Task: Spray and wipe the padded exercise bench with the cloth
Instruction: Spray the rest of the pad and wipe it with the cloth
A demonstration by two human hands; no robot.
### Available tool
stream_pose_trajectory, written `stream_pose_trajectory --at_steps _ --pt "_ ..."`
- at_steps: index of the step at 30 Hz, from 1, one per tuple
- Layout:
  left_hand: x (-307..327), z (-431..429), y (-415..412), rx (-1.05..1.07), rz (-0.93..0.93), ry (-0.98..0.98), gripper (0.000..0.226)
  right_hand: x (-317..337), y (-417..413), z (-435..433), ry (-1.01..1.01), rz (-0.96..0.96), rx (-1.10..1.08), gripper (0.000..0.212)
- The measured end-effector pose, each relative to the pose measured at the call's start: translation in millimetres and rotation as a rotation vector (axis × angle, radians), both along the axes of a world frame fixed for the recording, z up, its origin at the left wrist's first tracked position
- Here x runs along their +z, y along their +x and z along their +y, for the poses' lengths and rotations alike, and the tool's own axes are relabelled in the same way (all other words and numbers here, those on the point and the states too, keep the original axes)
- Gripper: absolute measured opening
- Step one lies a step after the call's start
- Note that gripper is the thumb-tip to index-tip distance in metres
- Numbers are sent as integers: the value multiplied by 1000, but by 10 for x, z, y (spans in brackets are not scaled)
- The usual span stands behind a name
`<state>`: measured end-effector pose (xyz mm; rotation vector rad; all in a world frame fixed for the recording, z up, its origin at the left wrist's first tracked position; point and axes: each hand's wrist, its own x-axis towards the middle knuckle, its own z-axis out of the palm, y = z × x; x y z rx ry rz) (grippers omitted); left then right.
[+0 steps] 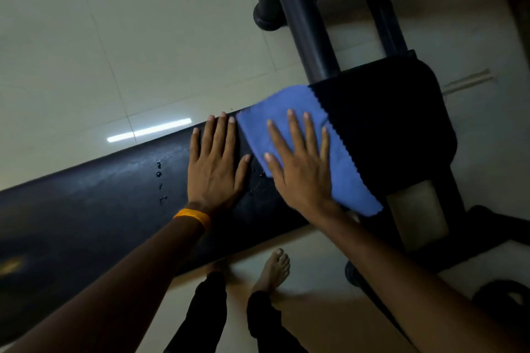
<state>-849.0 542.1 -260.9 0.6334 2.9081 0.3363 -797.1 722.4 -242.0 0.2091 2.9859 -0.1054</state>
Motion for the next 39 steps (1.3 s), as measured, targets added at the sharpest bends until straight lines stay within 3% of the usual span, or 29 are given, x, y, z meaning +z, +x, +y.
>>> stream_pose_trajectory --at_steps 2,4,8,11,13,17,24,31,33,36,39 --pt "0 1 14 1 -5 -3 71 -8 -8 381 -40 -41 201 59" --pt "5 4 27 3 -5 -10 71 -63 -324 940 4 -23 208 61" --pt "17 1 15 2 -6 -19 72 -10 -681 1331 21 -35 -119 66" --pt "39 7 8 3 -14 -26 72 -19 -372 741 27 18 -402 67" --pt "30 8 10 3 -20 -34 73 36 -94 333 -8 4 -463 68" --pt "11 5 21 3 -21 -48 73 166 61 268 -127 -140 -400 75" --pt "-7 7 21 0 -15 -56 73 42 -295 1000 -28 -95 -149 76" --pt "-26 12 25 2 -6 -53 74 123 -623 1218 -27 -54 -255 79" --pt "-26 9 23 7 -8 -49 74 278 -433 1044 -51 41 -281 74" --pt "-24 8 23 12 -8 -40 74 404 76 681 -45 183 -265 49" --pt "-19 8 24 12 -6 -27 74 296 484 468 -36 209 -309 36"
